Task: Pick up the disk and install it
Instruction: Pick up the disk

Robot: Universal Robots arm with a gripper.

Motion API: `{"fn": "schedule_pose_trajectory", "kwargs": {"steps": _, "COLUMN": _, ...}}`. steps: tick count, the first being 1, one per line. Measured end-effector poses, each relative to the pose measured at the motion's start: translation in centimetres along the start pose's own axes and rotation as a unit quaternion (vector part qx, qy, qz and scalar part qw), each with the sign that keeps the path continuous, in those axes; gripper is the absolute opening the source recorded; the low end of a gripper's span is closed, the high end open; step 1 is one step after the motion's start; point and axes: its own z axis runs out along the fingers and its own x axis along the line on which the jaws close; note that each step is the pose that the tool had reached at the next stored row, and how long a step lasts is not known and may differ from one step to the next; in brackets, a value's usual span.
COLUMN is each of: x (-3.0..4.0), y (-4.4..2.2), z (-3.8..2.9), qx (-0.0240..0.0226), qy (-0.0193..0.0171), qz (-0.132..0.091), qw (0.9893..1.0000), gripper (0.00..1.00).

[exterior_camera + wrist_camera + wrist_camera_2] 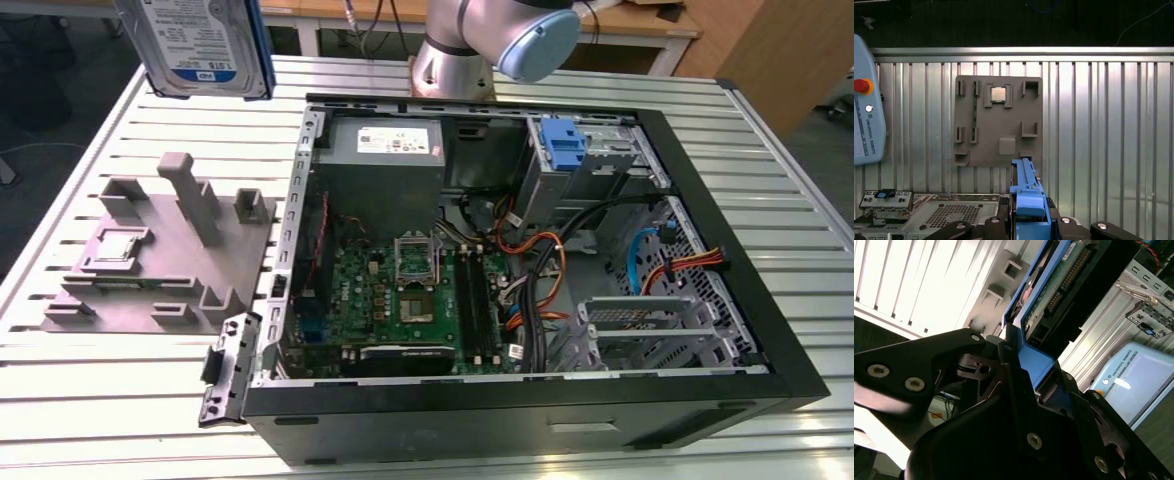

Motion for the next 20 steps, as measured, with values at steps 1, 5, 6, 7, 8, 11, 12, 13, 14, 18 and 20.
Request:
{"fn": "schedule_pose_trajectory", "kwargs": {"steps": 1, "x": 0.0, "y": 0.0, "z": 0.0, "qx": 0.0, "qy": 0.0, "qz": 0.0, "qw": 1.0, "gripper": 0.37}}
{"fn": "schedule_pose_trajectory", "kwargs": {"steps": 5, "x": 0.02, "y": 0.0, "z": 0.0, "qx": 0.0, "qy": 0.0, "qz": 0.0, "qw": 1.0, "gripper": 0.37}}
{"fn": "schedule_pose_trajectory", "kwargs": {"steps": 6, "x": 0.02, "y": 0.0, "z": 0.0, "qx": 0.0, "qy": 0.0, "qz": 0.0, "qw": 1.0, "gripper": 0.37}}
{"fn": "schedule_pose_trajectory", "kwargs": {"steps": 7, "x": 0.02, "y": 0.0, "z": 0.0, "qx": 0.0, "qy": 0.0, "qz": 0.0, "qw": 1.0, "gripper": 0.37}}
{"fn": "schedule_pose_trajectory", "kwargs": {"steps": 8, "x": 0.02, "y": 0.0, "z": 0.0, "qx": 0.0, "qy": 0.0, "qz": 0.0, "qw": 1.0, "gripper": 0.37}}
{"fn": "schedule_pose_trajectory", "kwargs": {"steps": 11, "x": 0.02, "y": 0.0, "z": -0.05, "qx": -0.0001, "qy": 0.0001, "qz": 0.0, "qw": 1.0, "gripper": 0.37}}
{"fn": "schedule_pose_trajectory", "kwargs": {"steps": 12, "x": 0.02, "y": 0.0, "z": -0.09, "qx": -0.0001, "qy": 0.0001, "qz": 0.0, "qw": 1.0, "gripper": 0.37}}
{"fn": "schedule_pose_trajectory", "kwargs": {"steps": 13, "x": 0.02, "y": 0.0, "z": -0.15, "qx": -0.0001, "qy": 0.0, "qz": 0.0, "qw": 1.0, "gripper": 0.37}}
{"fn": "schedule_pose_trajectory", "kwargs": {"steps": 14, "x": 0.02, "y": -0.01, "z": -0.24, "qx": 0.0, "qy": 0.0, "qz": 0.0, "qw": 1.0, "gripper": 0.37}}
{"fn": "schedule_pose_trajectory", "kwargs": {"steps": 18, "x": 0.02, "y": -0.01, "z": -0.49, "qx": 0.0, "qy": 0.0, "qz": 0.0, "qw": 1.0, "gripper": 0.37}}
{"fn": "schedule_pose_trajectory", "kwargs": {"steps": 20, "x": 0.02, "y": -0.02, "z": -0.59, "qx": 0.0, "qy": 0.0, "qz": 0.0, "qw": 1.0, "gripper": 0.37}}
